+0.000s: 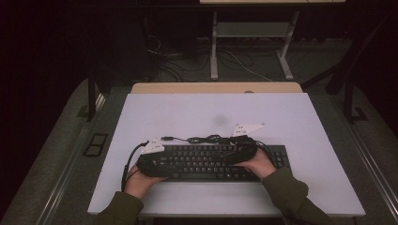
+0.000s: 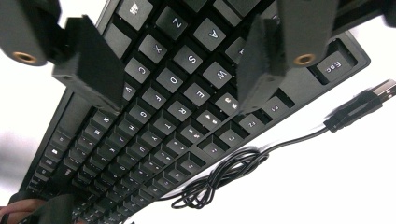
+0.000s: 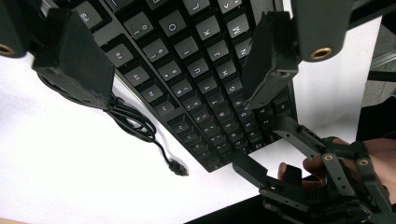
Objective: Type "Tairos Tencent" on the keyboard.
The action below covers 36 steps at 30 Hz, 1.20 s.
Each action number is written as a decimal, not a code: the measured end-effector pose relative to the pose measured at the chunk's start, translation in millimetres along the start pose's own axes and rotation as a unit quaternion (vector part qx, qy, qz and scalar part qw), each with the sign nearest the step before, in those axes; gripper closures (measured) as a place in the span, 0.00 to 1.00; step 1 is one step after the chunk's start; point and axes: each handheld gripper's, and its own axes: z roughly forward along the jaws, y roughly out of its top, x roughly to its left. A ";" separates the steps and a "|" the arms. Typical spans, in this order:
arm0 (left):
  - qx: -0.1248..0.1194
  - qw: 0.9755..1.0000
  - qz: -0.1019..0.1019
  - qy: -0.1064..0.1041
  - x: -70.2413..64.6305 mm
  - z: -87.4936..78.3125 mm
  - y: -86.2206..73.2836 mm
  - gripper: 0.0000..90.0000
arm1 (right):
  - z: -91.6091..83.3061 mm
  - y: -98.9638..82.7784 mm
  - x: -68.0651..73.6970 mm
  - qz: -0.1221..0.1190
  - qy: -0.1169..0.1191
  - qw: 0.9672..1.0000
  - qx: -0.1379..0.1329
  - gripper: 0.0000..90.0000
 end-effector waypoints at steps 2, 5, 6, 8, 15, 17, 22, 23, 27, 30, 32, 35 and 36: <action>-0.001 1.000 -0.002 -0.003 -0.2 1.0 0.0 0.31 | 1.2 0.8 -0.4 0.000 0.003 1.000 0.002 0.28; -0.001 1.000 -0.005 -0.004 -1.1 2.8 0.0 0.26 | 3.4 2.6 -0.8 -0.001 0.006 1.000 0.002 0.29; -0.001 1.000 -0.005 -0.006 -1.1 3.3 0.1 0.25 | 4.0 3.0 -0.8 0.000 0.006 1.000 0.002 0.29; 0.000 1.000 -0.004 -0.005 -1.4 4.4 0.0 0.22 | 5.7 4.5 -1.2 -0.001 0.010 1.000 0.003 0.32; -0.003 1.000 -0.006 -0.004 -2.2 6.3 0.2 0.14 | 10.6 8.7 -1.3 0.004 0.016 1.000 0.004 0.37; -0.007 1.000 -0.003 -0.007 -2.3 5.5 0.8 0.12 | 11.8 8.5 -1.2 0.002 0.020 1.000 0.006 0.41; -0.006 1.000 0.000 -0.013 -3.9 7.1 1.4 0.08 | 13.3 7.4 0.2 -0.004 0.017 1.000 0.010 0.50; -0.006 1.000 0.001 -0.011 -4.6 7.4 1.5 0.06 | 13.3 7.3 0.7 -0.006 0.018 1.000 0.009 0.52; -0.001 1.000 0.006 -0.008 -6.2 9.3 1.8 0.00 | 13.4 6.5 1.1 -0.008 0.018 1.000 0.015 0.64; 0.002 1.000 0.004 -0.007 -6.5 10.1 2.1 0.00 | 14.4 5.5 1.2 -0.007 0.015 1.000 0.022 0.74; 0.003 1.000 0.004 -0.008 -6.7 10.5 1.8 0.00 | 15.6 4.7 1.8 -0.008 0.013 0.999 0.029 0.81; 0.003 1.000 0.004 -0.009 -6.5 10.9 1.4 0.00 | 16.6 4.2 2.4 -0.011 0.014 0.999 0.036 0.89; 0.003 1.000 0.004 -0.009 -6.5 11.0 1.3 0.00 | 17.4 4.0 2.8 -0.012 0.015 0.999 0.040 0.91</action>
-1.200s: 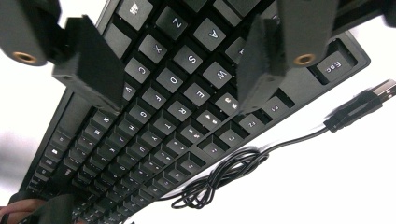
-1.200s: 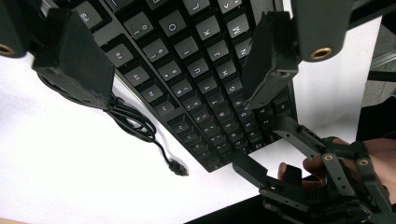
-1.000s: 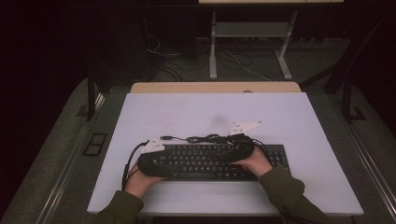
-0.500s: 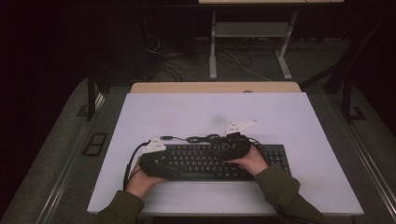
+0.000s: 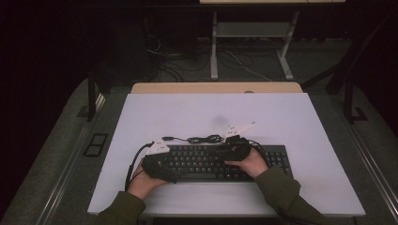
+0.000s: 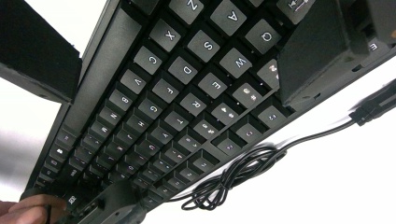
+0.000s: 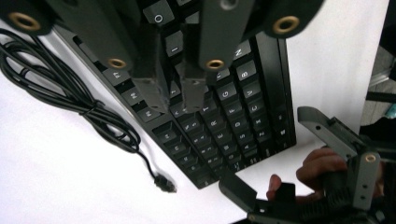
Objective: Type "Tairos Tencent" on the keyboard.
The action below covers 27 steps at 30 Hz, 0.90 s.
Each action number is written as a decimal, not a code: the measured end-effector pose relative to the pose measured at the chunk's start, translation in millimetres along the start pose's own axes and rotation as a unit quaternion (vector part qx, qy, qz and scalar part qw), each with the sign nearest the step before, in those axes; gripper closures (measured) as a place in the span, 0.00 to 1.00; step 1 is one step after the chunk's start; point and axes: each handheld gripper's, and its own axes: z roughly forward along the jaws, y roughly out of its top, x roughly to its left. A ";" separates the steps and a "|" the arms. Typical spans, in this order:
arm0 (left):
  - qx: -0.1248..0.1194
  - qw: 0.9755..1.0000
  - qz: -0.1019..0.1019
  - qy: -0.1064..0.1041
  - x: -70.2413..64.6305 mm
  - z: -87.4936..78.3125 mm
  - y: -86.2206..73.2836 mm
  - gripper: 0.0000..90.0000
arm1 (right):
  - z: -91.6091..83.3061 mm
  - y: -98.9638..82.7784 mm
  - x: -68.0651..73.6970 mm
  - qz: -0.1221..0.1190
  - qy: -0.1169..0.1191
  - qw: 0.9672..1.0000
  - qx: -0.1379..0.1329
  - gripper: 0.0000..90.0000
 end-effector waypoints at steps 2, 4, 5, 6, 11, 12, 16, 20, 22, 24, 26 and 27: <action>-0.001 1.000 0.000 -0.002 0.2 0.2 -0.2 0.00 | 0.9 -0.1 0.5 0.001 0.001 1.000 0.006 0.95; 0.000 1.000 0.001 -0.004 0.3 0.4 -0.4 0.00 | 2.0 -0.4 0.7 -0.003 0.000 1.000 0.010 0.97; 0.000 1.000 0.000 -0.005 0.2 0.7 -0.6 0.00 | 2.4 -0.5 0.9 -0.003 0.000 1.000 0.014 0.98; 0.001 1.000 0.001 -0.005 0.3 0.8 -0.6 0.00 | 2.8 -0.7 1.0 -0.003 -0.001 1.000 0.018 0.99; -0.001 1.000 0.002 -0.006 0.1 1.0 -0.6 0.00 | 5.4 -2.0 1.0 -0.007 -0.002 0.999 0.033 0.99; 0.000 1.000 0.002 -0.006 0.1 1.1 -0.7 0.00 | 6.0 -2.0 1.2 -0.006 -0.003 0.999 0.035 0.99; 0.000 1.000 0.002 -0.007 0.2 1.3 -0.9 0.00 | 7.9 -2.8 1.1 -0.006 -0.007 0.999 0.046 0.99; 0.000 1.000 0.002 -0.007 0.2 1.5 -1.1 0.00 | 9.6 -3.6 0.5 -0.006 -0.010 0.998 0.056 0.99; 0.000 1.000 0.003 -0.007 0.2 1.5 -1.2 0.00 | 10.4 -3.8 0.7 -0.007 -0.012 0.998 0.060 0.99; 0.002 1.000 0.004 -0.008 0.3 1.6 -1.2 0.00 | 11.1 -4.1 0.9 -0.007 -0.012 0.998 0.063 0.99; 0.002 1.000 0.004 -0.008 0.3 1.6 -1.3 0.00 | 11.8 -4.3 0.9 -0.008 -0.014 0.998 0.068 0.99; 0.003 1.000 0.004 -0.008 0.2 1.7 -1.3 0.00 | 12.0 -4.5 0.9 -0.009 -0.014 0.998 0.068 0.99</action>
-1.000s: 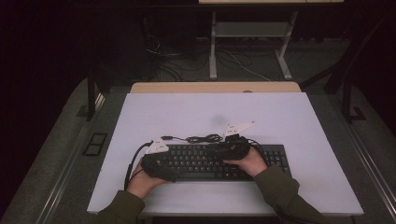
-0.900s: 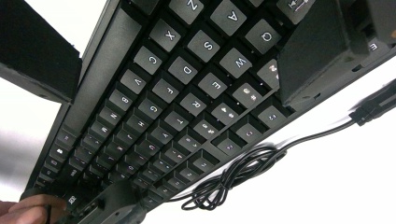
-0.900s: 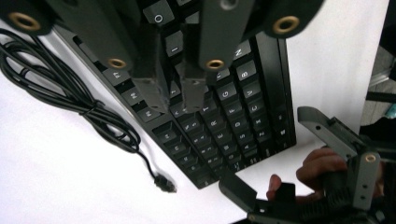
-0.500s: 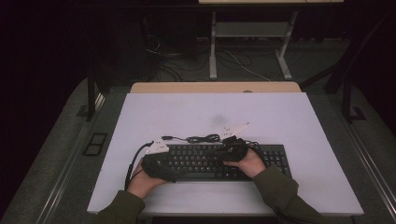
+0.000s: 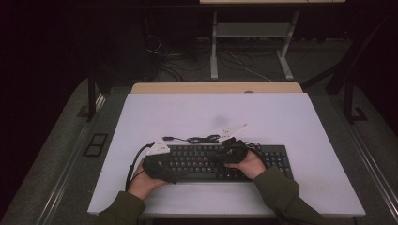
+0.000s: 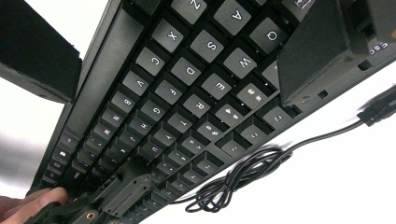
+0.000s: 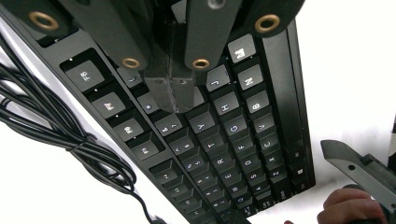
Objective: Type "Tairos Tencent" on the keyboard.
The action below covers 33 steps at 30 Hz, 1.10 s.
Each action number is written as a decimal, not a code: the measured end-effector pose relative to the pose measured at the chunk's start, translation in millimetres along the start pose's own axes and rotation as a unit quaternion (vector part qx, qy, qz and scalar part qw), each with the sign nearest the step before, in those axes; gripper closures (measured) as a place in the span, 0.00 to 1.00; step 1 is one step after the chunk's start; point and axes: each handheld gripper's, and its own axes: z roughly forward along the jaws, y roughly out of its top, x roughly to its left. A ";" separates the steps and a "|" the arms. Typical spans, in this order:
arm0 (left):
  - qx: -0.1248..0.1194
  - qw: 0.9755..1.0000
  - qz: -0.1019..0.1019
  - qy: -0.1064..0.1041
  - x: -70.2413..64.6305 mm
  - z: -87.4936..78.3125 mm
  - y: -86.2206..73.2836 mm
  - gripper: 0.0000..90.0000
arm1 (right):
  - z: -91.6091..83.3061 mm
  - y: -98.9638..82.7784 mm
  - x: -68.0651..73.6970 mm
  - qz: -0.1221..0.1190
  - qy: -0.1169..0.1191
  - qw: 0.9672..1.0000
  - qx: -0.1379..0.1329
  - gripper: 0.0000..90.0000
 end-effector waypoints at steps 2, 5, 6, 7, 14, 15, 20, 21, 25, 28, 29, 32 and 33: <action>-0.001 1.000 -0.001 0.000 -0.2 0.4 -0.1 0.00 | 0.1 0.3 0.1 -0.001 -0.001 1.000 0.001 0.99; 0.001 1.000 0.001 0.000 -0.2 0.6 -0.3 0.00 | 0.8 0.0 0.4 0.000 -0.003 1.000 0.005 0.99; 0.002 1.000 0.001 0.000 -0.2 0.6 -0.3 0.00 | 1.8 -0.7 0.5 -0.003 -0.007 1.000 0.010 1.00; 0.002 1.000 0.002 0.000 -0.2 0.6 -0.2 0.00 | 1.9 -0.9 0.3 0.000 -0.004 1.000 0.008 0.99; 0.002 1.000 0.002 0.000 -0.2 0.6 -0.2 0.00 | 2.0 -0.7 0.5 -0.003 -0.006 1.000 0.010 1.00; 0.002 1.000 0.002 0.000 -0.3 0.6 -0.1 0.00 | 2.0 -0.7 0.5 -0.003 -0.006 1.000 0.010 1.00; 0.002 1.000 0.004 0.000 -0.3 0.9 -0.1 0.00 | 1.2 0.0 1.5 -0.004 -0.007 1.000 0.008 0.99; 0.003 1.000 0.005 0.000 -0.4 0.8 0.0 0.00 | 0.8 0.2 1.8 -0.005 -0.007 1.000 0.008 0.99; 0.001 1.000 0.005 0.000 -0.8 0.7 0.3 0.00 | -1.8 1.0 2.1 -0.004 -0.005 1.000 0.000 0.99; 0.001 1.000 0.006 0.000 -0.8 0.5 0.4 0.00 | -4.3 1.2 1.9 -0.001 0.000 1.000 -0.009 0.99; 0.001 1.000 0.006 0.000 -0.8 0.5 0.4 0.00 | -5.3 1.4 1.6 0.000 0.001 1.000 -0.012 0.97; 0.000 1.000 0.005 0.001 -0.8 0.4 0.5 0.00 | -7.4 1.2 0.5 0.003 0.003 1.000 -0.020 0.92; -0.001 1.000 0.003 0.000 -0.9 0.5 0.6 0.00 | -8.1 1.1 0.1 0.004 0.004 1.000 -0.023 0.89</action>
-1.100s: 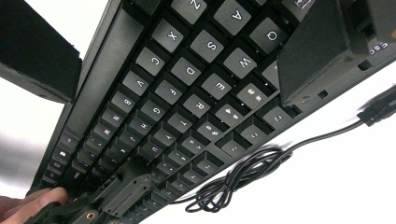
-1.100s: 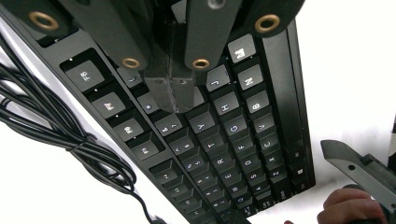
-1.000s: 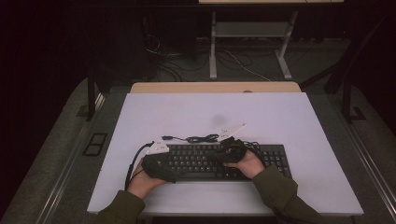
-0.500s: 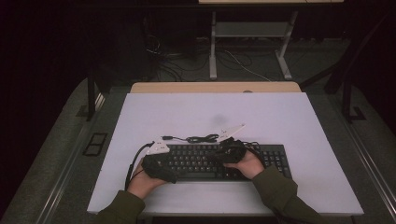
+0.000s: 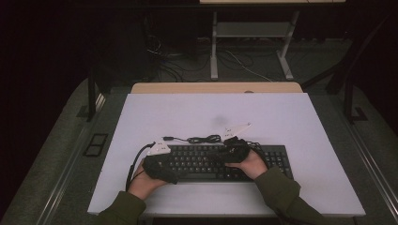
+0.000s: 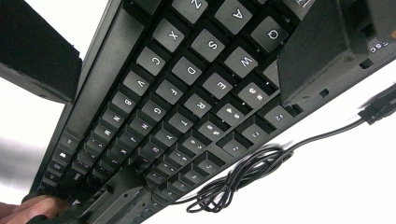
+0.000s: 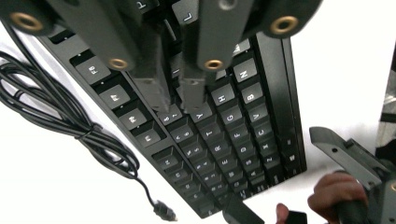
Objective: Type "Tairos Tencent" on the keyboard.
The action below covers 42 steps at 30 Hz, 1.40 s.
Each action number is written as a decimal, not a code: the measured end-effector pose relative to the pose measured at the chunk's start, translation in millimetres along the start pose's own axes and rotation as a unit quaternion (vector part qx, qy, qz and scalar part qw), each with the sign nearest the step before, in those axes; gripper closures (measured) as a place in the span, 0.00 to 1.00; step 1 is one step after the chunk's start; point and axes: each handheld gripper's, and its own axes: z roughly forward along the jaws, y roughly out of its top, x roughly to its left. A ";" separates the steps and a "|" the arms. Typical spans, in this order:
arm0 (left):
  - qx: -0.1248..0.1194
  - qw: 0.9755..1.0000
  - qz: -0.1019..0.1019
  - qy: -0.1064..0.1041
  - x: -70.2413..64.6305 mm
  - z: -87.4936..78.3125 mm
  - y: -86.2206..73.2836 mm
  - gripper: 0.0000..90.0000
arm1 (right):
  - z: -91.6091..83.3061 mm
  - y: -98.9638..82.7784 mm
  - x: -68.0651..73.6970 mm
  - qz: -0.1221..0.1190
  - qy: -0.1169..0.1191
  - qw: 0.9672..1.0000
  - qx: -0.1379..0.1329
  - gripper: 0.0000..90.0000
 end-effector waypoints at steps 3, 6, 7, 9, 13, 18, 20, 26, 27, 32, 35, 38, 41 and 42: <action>-0.001 1.000 0.000 0.000 -0.2 -0.2 0.4 0.00 | -2.3 -0.4 -2.1 0.006 0.004 1.000 -0.011 0.80; -0.001 1.000 -0.001 0.001 -0.3 0.1 0.7 0.00 | -4.2 -1.0 -4.0 0.010 0.004 1.000 -0.020 0.72; -0.001 1.000 -0.001 0.001 -0.3 0.3 0.9 0.00 | -4.8 -1.2 -4.5 0.012 0.002 1.000 -0.023 0.68; -0.001 1.000 -0.001 0.002 -0.4 0.5 1.2 0.00 | -6.3 -1.6 -6.3 0.016 -0.001 0.999 -0.030 0.61; -0.001 1.000 -0.002 0.004 -0.7 0.7 2.1 0.00 | -8.3 -2.4 -8.8 0.021 -0.006 0.999 -0.036 0.47; -0.002 1.000 -0.001 0.005 -0.9 1.0 3.1 0.00 | -10.4 -4.0 -11.9 0.022 -0.019 0.999 -0.042 0.39; -0.001 1.000 0.000 0.005 -1.2 1.5 3.5 0.01 | -10.8 -4.4 -12.2 0.025 -0.021 0.999 -0.044 0.37; -0.004 1.000 0.003 0.010 -2.0 1.8 6.0 0.04 | -10.9 -5.1 -13.3 0.022 -0.025 0.998 -0.043 0.34; -0.006 1.000 0.004 0.012 -1.9 1.6 6.5 0.06 | -10.9 -5.1 -13.5 0.022 -0.025 0.999 -0.043 0.34; -0.009 1.000 0.010 0.016 -0.7 0.3 8.8 0.12 | -11.5 -5.3 -14.3 0.023 -0.027 0.998 -0.044 0.34; -0.013 1.000 0.004 0.019 -0.5 0.3 10.7 0.16 | -11.4 -5.5 -14.5 0.022 -0.028 0.998 -0.043 0.34; -0.016 1.000 0.000 0.021 0.2 0.6 12.1 0.21 | -11.5 -5.3 -14.7 0.023 -0.027 0.998 -0.043 0.34; -0.018 1.000 0.000 0.022 1.5 1.1 13.3 0.26 | -11.8 -5.3 -14.8 0.024 -0.028 0.998 -0.043 0.34; -0.020 1.000 -0.002 0.022 1.5 1.5 13.6 0.28 | -11.7 -5.4 -14.8 0.024 -0.028 0.998 -0.044 0.34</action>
